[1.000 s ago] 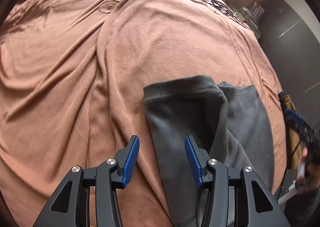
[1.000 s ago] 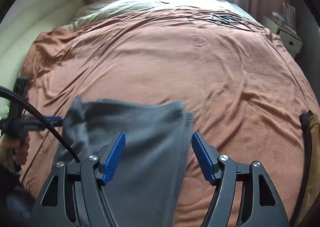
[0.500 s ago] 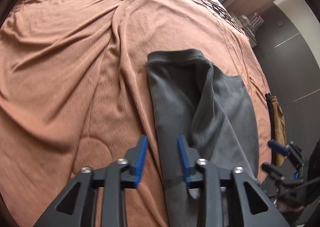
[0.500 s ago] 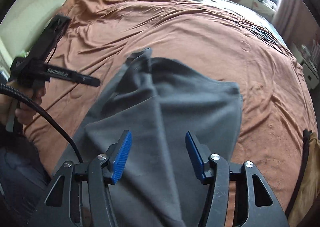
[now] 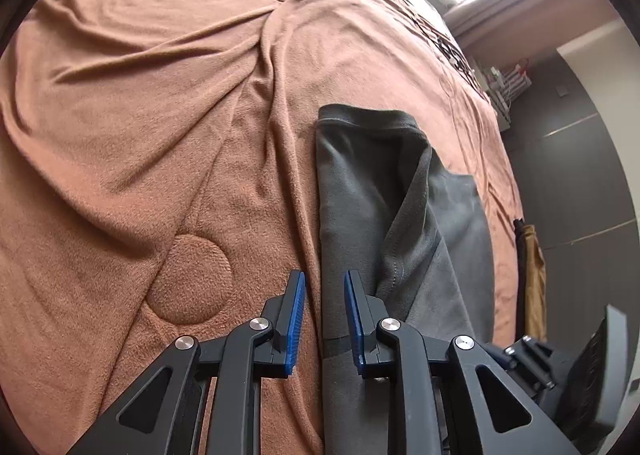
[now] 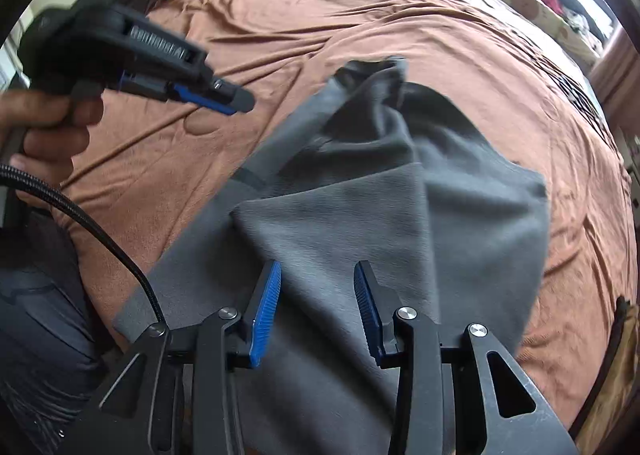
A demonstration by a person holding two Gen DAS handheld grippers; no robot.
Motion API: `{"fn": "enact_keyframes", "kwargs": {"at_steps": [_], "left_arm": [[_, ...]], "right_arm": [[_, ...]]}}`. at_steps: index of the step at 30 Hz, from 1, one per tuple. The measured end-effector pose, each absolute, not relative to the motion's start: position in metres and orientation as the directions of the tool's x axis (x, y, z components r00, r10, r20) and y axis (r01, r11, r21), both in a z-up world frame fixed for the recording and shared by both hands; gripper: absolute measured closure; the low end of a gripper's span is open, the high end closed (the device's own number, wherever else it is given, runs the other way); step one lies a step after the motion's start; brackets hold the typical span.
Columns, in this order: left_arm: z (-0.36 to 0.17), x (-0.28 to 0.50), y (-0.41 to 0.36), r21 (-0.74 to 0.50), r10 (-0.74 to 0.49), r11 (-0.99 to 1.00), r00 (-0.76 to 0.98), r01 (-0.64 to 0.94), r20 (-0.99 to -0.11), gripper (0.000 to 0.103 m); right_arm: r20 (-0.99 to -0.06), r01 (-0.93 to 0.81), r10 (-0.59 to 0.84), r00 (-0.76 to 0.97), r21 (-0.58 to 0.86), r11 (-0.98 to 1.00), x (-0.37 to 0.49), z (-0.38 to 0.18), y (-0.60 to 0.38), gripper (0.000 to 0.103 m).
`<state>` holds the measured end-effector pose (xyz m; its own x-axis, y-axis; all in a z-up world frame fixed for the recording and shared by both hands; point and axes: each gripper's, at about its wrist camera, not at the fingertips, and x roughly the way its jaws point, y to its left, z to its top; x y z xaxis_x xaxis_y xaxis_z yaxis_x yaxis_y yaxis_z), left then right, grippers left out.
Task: Fold small clothes
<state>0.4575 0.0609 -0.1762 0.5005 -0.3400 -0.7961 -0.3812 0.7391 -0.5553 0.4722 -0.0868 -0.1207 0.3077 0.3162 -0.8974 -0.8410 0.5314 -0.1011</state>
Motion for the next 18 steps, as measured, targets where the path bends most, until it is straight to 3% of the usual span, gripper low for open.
{"fn": "enact_keyframes", "kwargs": {"at_steps": [7,8,11,18], "left_arm": [[-0.176,0.456,0.057,-0.544,-0.337,0.755,0.496,-0.365,-0.8,0.081],[-0.176,0.457,0.057,-0.546,-0.338,0.755,0.498,-0.363,-0.799,0.081],[-0.175,0.458,0.055,-0.551,-0.346,0.756,0.499,-0.354,-0.794,0.081],[-0.177,0.463,0.05,-0.556,-0.363,0.763,0.492,-0.33,-0.791,0.081]], "right_arm": [[-0.911,-0.864,0.307,0.276,-0.096,0.493,0.466,-0.147,-0.062,0.067],[-0.911,-0.862,0.299,0.285,-0.107,0.495,0.466,-0.151,-0.06,0.07],[-0.903,-0.847,0.301,0.306,-0.113,0.52,0.473,-0.151,-0.06,0.097],[-0.856,-0.792,0.371,0.36,-0.07,0.606,0.503,-0.115,-0.09,0.1]]}}
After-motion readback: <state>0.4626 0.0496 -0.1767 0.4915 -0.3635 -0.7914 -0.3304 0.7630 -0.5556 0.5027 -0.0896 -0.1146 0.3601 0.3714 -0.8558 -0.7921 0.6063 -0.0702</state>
